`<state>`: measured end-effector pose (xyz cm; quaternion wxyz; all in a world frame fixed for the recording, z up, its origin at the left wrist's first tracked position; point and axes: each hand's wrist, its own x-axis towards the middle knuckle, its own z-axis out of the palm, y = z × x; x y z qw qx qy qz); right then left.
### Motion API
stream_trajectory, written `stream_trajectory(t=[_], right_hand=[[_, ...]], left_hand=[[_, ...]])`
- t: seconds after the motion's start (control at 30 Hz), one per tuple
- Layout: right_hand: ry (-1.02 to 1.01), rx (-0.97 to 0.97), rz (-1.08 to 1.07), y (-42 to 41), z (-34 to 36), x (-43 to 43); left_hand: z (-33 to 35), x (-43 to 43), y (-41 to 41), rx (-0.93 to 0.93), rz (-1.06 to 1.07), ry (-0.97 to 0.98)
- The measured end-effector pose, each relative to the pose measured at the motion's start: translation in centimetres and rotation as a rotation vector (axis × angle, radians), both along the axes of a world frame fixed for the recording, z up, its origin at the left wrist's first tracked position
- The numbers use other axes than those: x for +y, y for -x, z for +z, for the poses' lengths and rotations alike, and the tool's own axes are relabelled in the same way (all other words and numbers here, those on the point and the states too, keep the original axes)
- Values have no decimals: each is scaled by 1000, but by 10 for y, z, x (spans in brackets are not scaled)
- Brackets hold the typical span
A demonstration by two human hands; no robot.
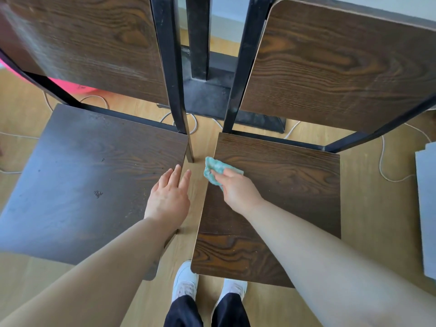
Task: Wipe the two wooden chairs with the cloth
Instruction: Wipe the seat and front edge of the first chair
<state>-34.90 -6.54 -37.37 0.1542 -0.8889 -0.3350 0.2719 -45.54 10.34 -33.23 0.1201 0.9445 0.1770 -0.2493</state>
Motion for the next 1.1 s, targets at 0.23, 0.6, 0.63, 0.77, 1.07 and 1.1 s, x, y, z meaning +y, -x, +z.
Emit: stream_trajectory(t=[0.23, 0.6, 0.63, 0.77, 1.07, 1.1], right_hand=[[-71, 56, 16, 78, 5, -23], [-44, 280, 70, 204, -6, -59], [-20, 350, 56, 212, -4, -60], [-142, 583, -284, 219, 17, -72], [-785, 669, -1274, 80, 82, -158], [-787, 571, -1312, 57, 82, -171]], left_hand=[[6, -6, 8, 22, -46, 19], [5, -15, 27, 45, -91, -26], [5, -16, 29, 47, -94, -26], [6, -21, 35, 57, -97, -27], [6, -28, 24, 51, -97, -31], [6, -30, 21, 47, -96, -28]])
